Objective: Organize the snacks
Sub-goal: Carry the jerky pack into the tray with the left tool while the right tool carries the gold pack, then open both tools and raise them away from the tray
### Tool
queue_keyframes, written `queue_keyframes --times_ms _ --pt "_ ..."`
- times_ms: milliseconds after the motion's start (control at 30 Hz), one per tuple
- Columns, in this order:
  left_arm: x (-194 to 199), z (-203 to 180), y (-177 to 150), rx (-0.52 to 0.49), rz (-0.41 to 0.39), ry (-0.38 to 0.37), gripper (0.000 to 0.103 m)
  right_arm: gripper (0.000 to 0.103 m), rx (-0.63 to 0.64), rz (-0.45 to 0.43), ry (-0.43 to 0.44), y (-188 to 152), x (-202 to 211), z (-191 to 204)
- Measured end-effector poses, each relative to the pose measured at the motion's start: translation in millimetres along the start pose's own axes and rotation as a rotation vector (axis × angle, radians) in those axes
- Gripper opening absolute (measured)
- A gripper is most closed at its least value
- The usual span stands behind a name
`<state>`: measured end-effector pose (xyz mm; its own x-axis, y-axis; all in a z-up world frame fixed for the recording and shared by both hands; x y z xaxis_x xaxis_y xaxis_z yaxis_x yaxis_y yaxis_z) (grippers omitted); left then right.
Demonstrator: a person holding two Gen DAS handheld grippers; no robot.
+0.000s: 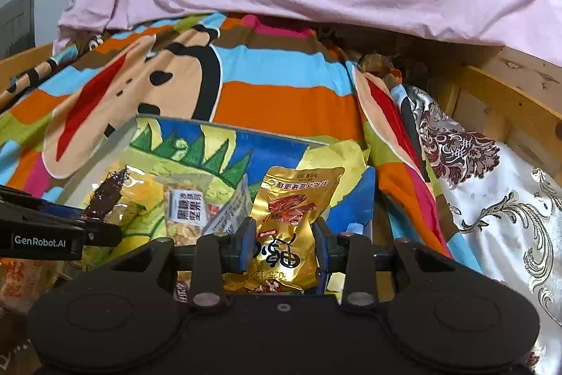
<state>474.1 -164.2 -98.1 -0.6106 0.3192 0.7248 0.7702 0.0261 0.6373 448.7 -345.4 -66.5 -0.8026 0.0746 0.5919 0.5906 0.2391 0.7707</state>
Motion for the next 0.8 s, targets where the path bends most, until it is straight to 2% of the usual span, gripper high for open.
queue_keyframes --times_ms 100,167,200,233,267,333,433,467,633,700,800 --pt "-4 1 -3 0.010 0.020 0.005 0.046 0.037 0.016 0.024 -0.003 -5 -6 4" --pt "-7 3 -6 0.020 0.038 0.012 0.047 0.041 0.026 0.027 0.004 -6 -7 7" --pt "-8 4 -7 0.028 0.043 0.017 0.048 0.046 0.032 0.029 0.005 -7 -7 8" --pt "-8 4 -9 0.036 0.051 0.020 0.053 0.053 0.038 0.030 0.006 -7 -7 9" --pt "-8 5 -10 0.043 0.059 0.019 0.068 0.056 0.042 0.027 0.008 -7 -6 10" --pt "-5 7 -10 0.056 0.047 0.030 0.082 0.064 0.050 0.014 0.013 -7 0 12" --pt "4 7 -8 0.064 0.029 0.033 0.085 0.075 0.069 -0.019 0.008 -5 13 13" --pt "8 6 -7 0.067 0.026 0.032 0.088 0.076 0.072 -0.033 0.009 -5 19 13" --pt "39 6 -4 0.062 -0.062 0.042 0.101 0.097 0.040 -0.091 0.009 -8 58 18" --pt "54 9 -5 0.059 -0.108 0.058 0.102 0.099 0.017 -0.111 0.020 -11 74 22" --pt "72 12 -11 0.047 -0.133 0.071 0.102 0.102 0.003 -0.131 0.014 -15 96 28"
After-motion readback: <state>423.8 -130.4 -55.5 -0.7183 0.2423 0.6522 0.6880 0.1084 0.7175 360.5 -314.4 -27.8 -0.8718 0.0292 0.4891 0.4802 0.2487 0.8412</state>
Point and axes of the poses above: each gripper's, at about its wrist camera, not at the fingertips, and x roughly against the way its jaws point, z to its left, y to its top, the point moved 10 cm from there along -x, roughly the way its jaws point, and after that the axes turned 11 degrees about x, right-handed, at the moved point
